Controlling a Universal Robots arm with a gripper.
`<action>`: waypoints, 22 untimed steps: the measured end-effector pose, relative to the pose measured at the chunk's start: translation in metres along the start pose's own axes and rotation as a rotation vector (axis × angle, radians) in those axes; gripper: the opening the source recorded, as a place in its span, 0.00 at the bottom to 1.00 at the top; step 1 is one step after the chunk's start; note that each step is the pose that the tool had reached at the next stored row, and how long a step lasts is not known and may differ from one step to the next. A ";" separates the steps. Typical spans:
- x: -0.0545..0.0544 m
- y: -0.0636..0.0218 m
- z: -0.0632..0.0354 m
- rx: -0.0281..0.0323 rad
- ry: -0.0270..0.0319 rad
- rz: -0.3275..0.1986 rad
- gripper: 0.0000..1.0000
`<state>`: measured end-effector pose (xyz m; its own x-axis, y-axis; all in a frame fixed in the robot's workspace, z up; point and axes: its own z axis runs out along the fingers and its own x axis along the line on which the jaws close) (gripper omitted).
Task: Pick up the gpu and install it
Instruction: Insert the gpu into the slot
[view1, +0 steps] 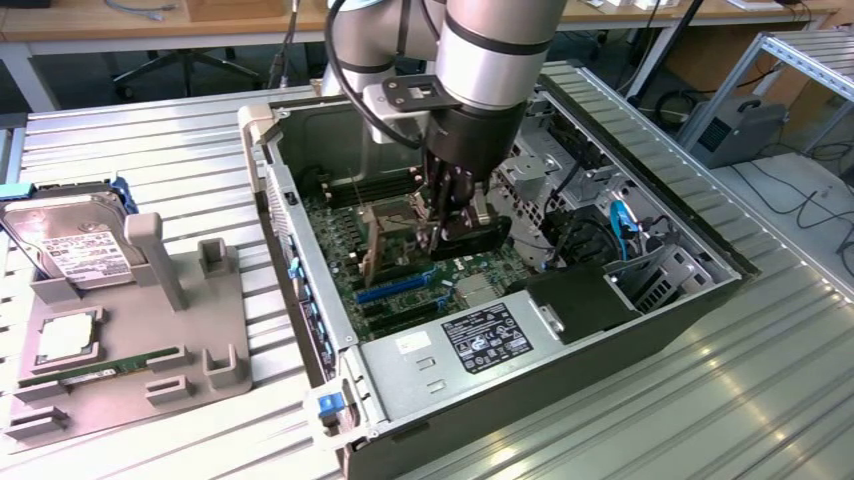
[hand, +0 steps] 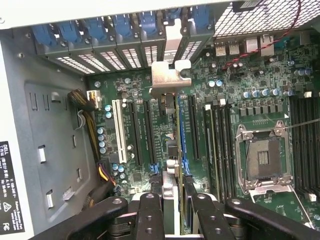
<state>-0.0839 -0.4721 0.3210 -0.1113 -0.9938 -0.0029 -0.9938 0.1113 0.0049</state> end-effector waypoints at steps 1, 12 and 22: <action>0.001 0.0005 0.0001 0.0000 0.0000 0.000 0.27; 0.004 0.0105 0.0012 0.0000 0.0000 0.000 0.27; 0.005 0.0147 0.0015 0.0000 0.0001 0.000 0.27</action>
<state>-0.0991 -0.4754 0.3196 -0.1112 -0.9938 -0.0028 -0.9938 0.1112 0.0049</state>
